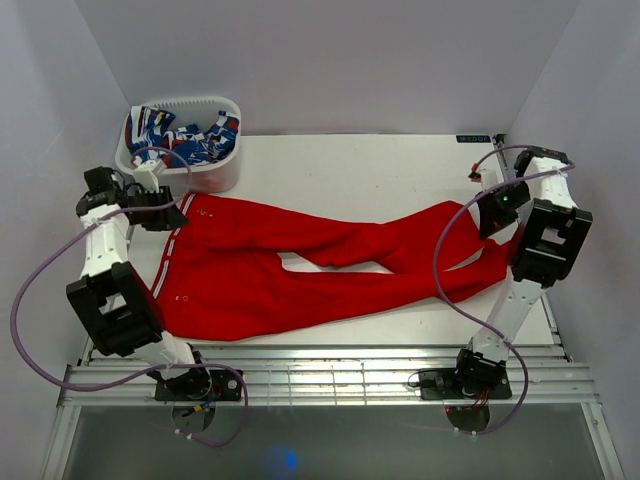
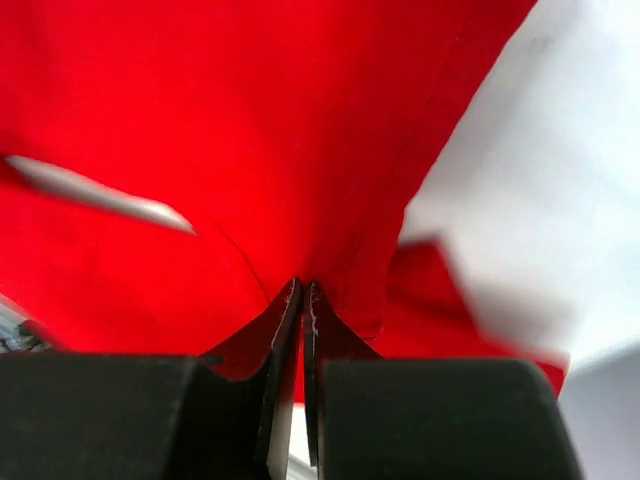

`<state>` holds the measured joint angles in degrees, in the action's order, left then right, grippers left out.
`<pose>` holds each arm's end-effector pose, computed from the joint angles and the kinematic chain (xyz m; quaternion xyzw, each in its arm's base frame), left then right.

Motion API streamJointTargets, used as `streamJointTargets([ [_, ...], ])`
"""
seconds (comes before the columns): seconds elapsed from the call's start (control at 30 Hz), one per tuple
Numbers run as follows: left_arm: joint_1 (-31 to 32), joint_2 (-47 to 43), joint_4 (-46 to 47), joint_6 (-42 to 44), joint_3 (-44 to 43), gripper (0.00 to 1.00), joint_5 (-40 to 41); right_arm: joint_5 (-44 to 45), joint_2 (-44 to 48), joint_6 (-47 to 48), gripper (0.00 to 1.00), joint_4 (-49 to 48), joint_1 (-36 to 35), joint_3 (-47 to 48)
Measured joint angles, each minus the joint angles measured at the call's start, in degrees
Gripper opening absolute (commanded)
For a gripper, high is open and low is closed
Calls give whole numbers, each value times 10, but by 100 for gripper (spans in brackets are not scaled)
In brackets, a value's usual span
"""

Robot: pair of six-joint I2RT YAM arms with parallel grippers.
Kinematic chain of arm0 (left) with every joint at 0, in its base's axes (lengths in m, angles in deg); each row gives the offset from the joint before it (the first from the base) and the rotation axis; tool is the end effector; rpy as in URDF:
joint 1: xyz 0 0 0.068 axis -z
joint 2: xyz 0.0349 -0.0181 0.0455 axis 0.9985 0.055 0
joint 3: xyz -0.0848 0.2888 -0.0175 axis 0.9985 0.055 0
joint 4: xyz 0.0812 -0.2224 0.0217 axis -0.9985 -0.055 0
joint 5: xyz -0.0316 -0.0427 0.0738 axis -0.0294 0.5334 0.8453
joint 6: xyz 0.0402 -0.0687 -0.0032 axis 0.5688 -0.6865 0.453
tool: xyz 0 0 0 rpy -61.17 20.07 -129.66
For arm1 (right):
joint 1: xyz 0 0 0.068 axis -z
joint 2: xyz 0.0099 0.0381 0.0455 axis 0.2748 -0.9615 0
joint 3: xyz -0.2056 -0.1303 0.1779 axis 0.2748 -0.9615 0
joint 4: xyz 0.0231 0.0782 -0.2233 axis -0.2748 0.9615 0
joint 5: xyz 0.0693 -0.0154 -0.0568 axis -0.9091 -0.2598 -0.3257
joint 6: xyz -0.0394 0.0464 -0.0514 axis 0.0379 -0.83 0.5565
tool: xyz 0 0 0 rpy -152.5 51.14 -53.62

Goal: Fold and stack the trousers
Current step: Flatten the trousers out

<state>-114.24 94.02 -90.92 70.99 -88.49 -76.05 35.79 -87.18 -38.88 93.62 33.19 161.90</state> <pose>0.2922 0.0977 0.2958 0.0424 0.9065 -0.2449 0.3413 0.4012 -0.1020 0.1995 -0.2658 0.9510 0.1321 0.0863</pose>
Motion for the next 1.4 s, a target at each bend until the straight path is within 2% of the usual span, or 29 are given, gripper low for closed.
streamJointTargets([
  [0.17,81,-30,74,62,27,40,47,-15,111,-30,8,26,13,-52],
  [0.33,171,-38,115,143,27,46,15,-35,137,-63,8,31,55,-98],
  [0.43,281,-52,149,179,27,48,5,-65,134,-82,8,32,80,-116],
  [0.6,555,-31,217,255,11,51,27,-174,134,-120,8,32,93,-117],
  [0.67,622,6,224,277,-22,52,32,-224,139,-138,8,30,90,-121],
  [0.77,689,84,255,304,-87,52,51,-294,167,-172,8,7,87,-155],
  [0.9,748,172,327,284,-124,50,68,-370,245,-243,8,-47,86,-243],
  [1.03,788,225,419,158,-141,50,76,-425,344,-362,8,-151,86,-342],
  [1.1,799,230,463,81,-141,50,83,-445,382,-421,8,-205,86,-375],
  [1.2,815,229,520,10,-140,51,100,-469,428,-524,8,-292,87,-410],
  [1.3,826,225,549,-4,-120,51,113,-482,454,-590,8,-348,96,-412],
  [1.4,830,224,543,34,-93,51,111,-482,482,-633,8,-378,129,-411],
])
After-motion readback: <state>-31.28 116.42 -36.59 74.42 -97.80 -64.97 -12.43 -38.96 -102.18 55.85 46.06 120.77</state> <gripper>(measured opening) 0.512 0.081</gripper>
